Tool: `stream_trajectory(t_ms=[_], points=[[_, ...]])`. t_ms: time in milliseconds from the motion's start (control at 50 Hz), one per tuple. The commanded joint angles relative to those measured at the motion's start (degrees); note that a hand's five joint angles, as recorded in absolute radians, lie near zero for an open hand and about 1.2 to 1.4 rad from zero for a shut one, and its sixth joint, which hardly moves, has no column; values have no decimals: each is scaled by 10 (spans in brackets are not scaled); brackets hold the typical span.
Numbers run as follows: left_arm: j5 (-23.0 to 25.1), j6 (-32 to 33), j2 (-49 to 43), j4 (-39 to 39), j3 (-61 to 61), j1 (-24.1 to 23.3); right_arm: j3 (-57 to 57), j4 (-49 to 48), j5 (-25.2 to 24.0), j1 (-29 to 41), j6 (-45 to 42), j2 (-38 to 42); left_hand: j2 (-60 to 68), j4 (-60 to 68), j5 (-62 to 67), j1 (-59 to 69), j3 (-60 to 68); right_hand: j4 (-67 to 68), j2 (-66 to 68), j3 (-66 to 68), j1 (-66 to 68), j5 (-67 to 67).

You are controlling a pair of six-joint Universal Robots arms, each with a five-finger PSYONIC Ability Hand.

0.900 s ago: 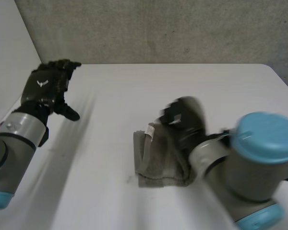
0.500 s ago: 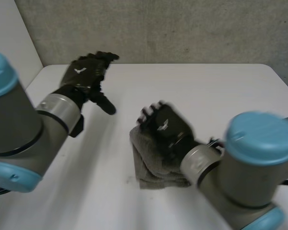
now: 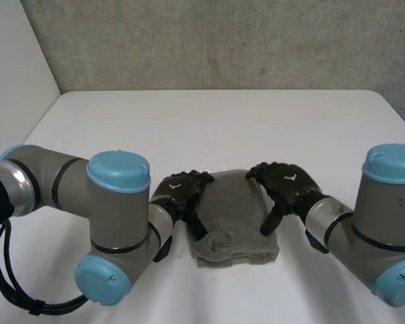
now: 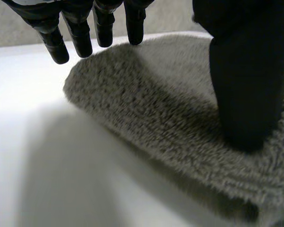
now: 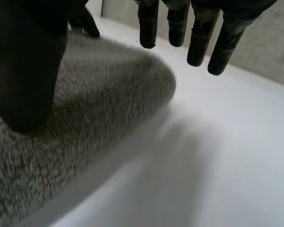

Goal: Fold the towel.

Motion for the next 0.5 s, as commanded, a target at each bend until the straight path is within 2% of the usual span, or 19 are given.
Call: stream_trajectory(t_ms=[20,140,200,240,260,340,360,380,420,500], points=[[-27,5,31,-5,-4,7,-22,4,17,1,-28,2,6,5,-18,1,4,-48,-39,-41,-35,-38],[-29,26,95,-19,18,9,-47,21,47,1,-28,-70,6,5,-18,1,4,-48,-39,-41,-35,-38],[-30,39,144,-45,39,15,-78,41,73,0,-26,-111,6,5,-18,1,4,-48,-39,-41,-35,-38],[-31,41,171,-60,51,24,-122,67,112,-5,-25,-157,6,5,-18,1,4,-48,-39,-41,-35,-38],[-31,41,171,-60,51,24,-122,67,112,-5,-25,-157,6,5,-18,1,4,-48,-39,-41,-35,-38],[-45,42,247,-115,96,78,-181,112,154,-8,-28,-213,6,5,-18,1,4,-48,-39,-41,-35,-38],[-51,42,267,-144,112,101,-182,113,154,-8,-28,-213,6,5,-18,1,4,-48,-39,-41,-35,-38],[-51,42,267,-144,113,101,-200,130,156,-10,-29,-224,6,5,-18,1,4,-48,-39,-41,-35,-38],[-49,39,298,-208,142,143,-216,150,156,-15,-30,-231,9,9,-14,5,7,-48,-39,-41,-35,-38],[-43,42,316,-257,167,170,-243,217,154,-45,-29,-239,10,9,-14,5,7,-48,-39,-41,-35,-38]])
